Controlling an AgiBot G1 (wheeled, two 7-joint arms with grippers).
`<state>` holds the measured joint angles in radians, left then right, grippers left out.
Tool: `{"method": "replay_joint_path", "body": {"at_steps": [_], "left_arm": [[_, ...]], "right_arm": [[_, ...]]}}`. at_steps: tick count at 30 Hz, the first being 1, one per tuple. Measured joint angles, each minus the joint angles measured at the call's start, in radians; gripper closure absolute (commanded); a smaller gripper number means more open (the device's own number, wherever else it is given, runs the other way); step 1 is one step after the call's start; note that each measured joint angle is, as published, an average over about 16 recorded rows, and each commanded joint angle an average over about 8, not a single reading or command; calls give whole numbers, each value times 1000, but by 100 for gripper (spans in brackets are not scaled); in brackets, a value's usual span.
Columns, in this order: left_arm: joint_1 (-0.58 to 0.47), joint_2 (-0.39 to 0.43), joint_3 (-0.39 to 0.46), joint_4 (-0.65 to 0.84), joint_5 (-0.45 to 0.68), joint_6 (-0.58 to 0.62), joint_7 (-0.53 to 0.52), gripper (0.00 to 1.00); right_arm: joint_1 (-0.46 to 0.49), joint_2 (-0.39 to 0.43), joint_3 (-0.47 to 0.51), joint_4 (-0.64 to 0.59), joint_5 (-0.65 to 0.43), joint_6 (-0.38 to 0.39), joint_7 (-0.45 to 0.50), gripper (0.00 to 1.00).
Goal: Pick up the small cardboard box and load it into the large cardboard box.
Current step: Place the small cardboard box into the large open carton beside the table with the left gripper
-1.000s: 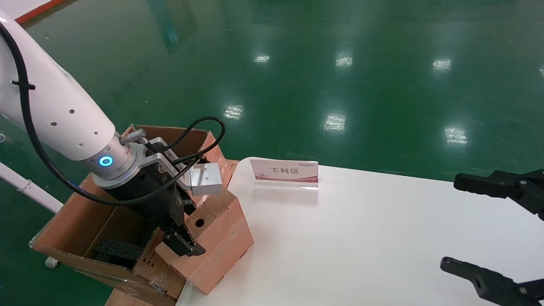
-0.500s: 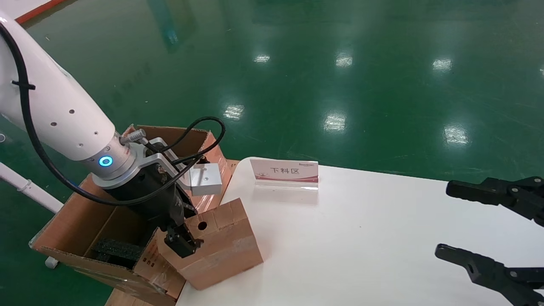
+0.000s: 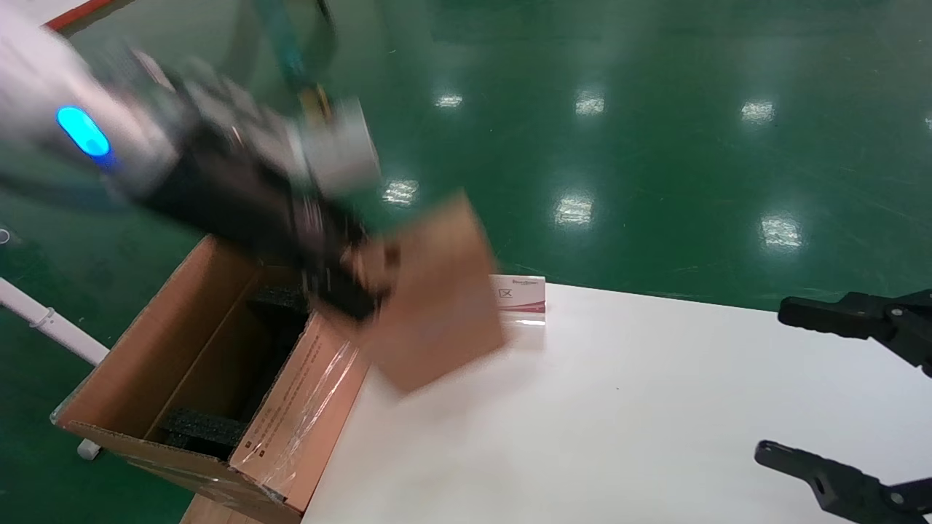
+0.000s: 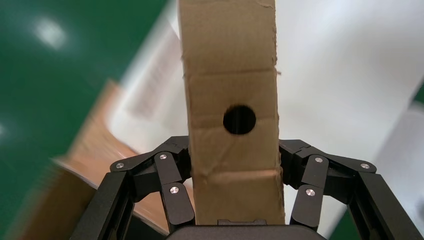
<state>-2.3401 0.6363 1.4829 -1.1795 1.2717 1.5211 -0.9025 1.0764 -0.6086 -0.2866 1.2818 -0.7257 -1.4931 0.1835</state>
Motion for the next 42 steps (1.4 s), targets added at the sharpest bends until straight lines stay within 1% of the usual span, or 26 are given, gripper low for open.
{"method": "replay_joint_path", "body": {"at_steps": [3, 5, 9, 14, 20, 26, 31, 36, 42], "left_arm": [[-74, -3, -27, 79, -14, 18, 34, 100], [-119, 0, -29, 136, -8, 32, 56, 100], [-198, 9, 2, 245, 28, 58, 98, 100], [-280, 17, 94, 353, 93, 74, 150, 100], [-338, 16, 247, 448, 132, 80, 192, 100], [-351, 18, 395, 519, 122, 78, 191, 100], [-333, 26, 488, 565, 92, 70, 163, 100], [-299, 33, 547, 603, 67, 55, 130, 100], [-244, 34, 577, 643, 44, 30, 95, 100]], "right_arm": [[0, 0, 0, 0, 0, 0, 0, 0], [0, 0, 0, 0, 0, 0, 0, 0], [0, 0, -1, 0, 0, 0, 0, 0], [0, 0, -1, 0, 1, 0, -1, 0], [0, 0, -1, 0, 1, 0, -1, 0], [1, 1, -2, 0, 1, 1, -1, 0], [1, 1, -2, 0, 1, 1, -1, 0], [1, 1, -2, 0, 2, 1, -1, 0], [1, 1, -3, 0, 2, 1, -1, 0]]}}
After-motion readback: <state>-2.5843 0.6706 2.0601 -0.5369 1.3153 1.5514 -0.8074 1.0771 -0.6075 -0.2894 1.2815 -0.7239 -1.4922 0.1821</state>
